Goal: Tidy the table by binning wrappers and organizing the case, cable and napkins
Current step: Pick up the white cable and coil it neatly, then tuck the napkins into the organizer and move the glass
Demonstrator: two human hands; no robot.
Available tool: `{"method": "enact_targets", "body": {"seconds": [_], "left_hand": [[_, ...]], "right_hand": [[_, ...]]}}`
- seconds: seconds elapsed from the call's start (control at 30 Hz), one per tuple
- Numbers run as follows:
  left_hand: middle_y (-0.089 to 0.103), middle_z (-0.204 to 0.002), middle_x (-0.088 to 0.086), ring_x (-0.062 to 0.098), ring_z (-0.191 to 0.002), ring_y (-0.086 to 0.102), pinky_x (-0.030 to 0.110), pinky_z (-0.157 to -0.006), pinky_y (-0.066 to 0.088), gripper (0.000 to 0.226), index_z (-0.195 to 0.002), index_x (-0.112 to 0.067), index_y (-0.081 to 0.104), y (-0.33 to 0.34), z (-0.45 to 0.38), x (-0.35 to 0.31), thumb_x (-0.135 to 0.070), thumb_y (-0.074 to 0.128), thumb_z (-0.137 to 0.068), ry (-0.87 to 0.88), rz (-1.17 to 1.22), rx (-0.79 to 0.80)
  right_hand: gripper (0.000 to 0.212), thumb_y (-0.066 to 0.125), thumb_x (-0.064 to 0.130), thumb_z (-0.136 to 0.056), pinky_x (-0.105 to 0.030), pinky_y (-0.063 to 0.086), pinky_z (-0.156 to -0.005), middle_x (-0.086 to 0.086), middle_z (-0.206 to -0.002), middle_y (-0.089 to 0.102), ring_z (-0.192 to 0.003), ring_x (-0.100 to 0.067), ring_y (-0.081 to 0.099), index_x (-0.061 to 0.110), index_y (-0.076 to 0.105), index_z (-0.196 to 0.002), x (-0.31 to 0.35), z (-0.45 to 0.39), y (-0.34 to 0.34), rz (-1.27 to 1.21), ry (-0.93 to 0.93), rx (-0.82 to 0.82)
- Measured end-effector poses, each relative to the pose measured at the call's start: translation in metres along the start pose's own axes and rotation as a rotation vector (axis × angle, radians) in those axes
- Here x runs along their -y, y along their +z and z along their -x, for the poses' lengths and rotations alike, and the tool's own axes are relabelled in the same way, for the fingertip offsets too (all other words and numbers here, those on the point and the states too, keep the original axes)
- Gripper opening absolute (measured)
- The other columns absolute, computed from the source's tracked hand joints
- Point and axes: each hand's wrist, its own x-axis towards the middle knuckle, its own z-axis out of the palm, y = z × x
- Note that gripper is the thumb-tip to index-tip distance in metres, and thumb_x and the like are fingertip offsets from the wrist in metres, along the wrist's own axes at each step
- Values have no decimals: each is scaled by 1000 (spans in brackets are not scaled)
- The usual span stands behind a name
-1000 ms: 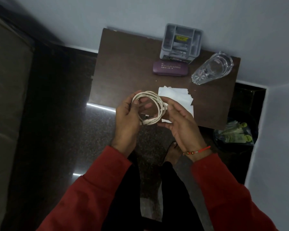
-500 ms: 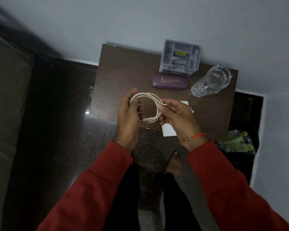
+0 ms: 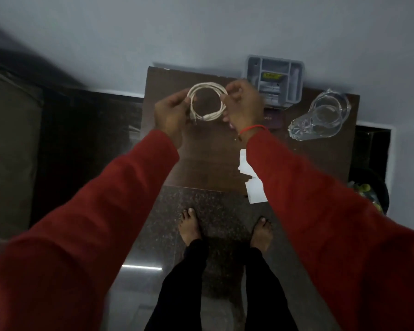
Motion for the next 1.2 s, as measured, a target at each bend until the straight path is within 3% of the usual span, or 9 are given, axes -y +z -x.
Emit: {"method": "enact_targets", "body": {"seconds": [0.17,0.33,0.43,0.57,0.7,0.9,1.03,1.13,1.2], "left_hand": [[72,-83,4,12,-58,65,28,-55,57,23,-119,-5,70,-4,-43,-5,-4,56,-101,-53,-74,-29],[67,-77,10,15,-49,63,32,-55,63,24,-113,-3,69,-5,-68,5,6,50,-100,-69,-116,-35],[66,-75,6,21,-64,64,36,-65,65,22,-107,-6,70,-3,-76,11,5,53,-98,-15,-243,-2],[79,-93,2,26,-94,74,44,-88,61,34,-102,-20,76,-5,-102,32,-9,58,-76,127,-524,4],[64,-124,20,39,-116,60,42,-101,47,43,-124,-10,64,11,-73,10,-4,48,-84,276,-935,1],[46,-138,26,44,-122,51,44,-109,41,42,-126,-1,57,-1,-66,33,-7,41,-87,266,-902,16],[40,-144,23,39,-128,47,44,-115,38,50,-144,-12,49,-13,-28,63,-10,48,-95,373,-871,-44],[47,-137,21,40,-125,46,49,-111,38,38,-135,-11,55,-8,10,94,-15,50,-97,462,-966,112],[54,-132,16,36,-121,49,43,-108,38,34,-130,-15,60,5,32,111,-15,51,-97,554,-1013,243]], "right_hand": [[17,65,4,-83,-52,59,-73,-5,-80,64,-79,-37,69,10,63,-99,-17,-39,31,218,-93,21],[30,56,0,-83,-41,51,-95,-16,-104,75,-108,-36,66,11,69,-107,-12,-56,47,375,-104,5],[34,56,6,-87,-34,45,-102,-13,-123,70,-122,-34,60,12,67,-118,-10,-60,48,501,-85,62],[37,57,10,-88,-34,42,-102,-12,-132,65,-128,-34,55,12,64,-124,-10,-56,41,597,-103,118],[43,50,-3,-87,-30,35,-106,-18,-133,62,-127,-35,56,2,60,-129,-10,-30,28,508,-260,104],[32,50,-9,-89,-17,47,-91,-9,-106,67,-97,-13,63,6,71,-108,-44,53,-35,319,-459,-4],[34,46,-11,-83,-25,48,-80,-13,-101,64,-91,-16,60,6,69,-101,-94,94,-86,345,-271,-249],[39,48,-4,-81,-29,46,-85,-19,-112,55,-98,-11,49,6,62,-116,-134,112,-112,399,-112,-300],[45,58,6,-80,-39,47,-97,-23,-121,49,-111,-23,47,3,55,-125,-152,122,-116,376,25,-331]]}}
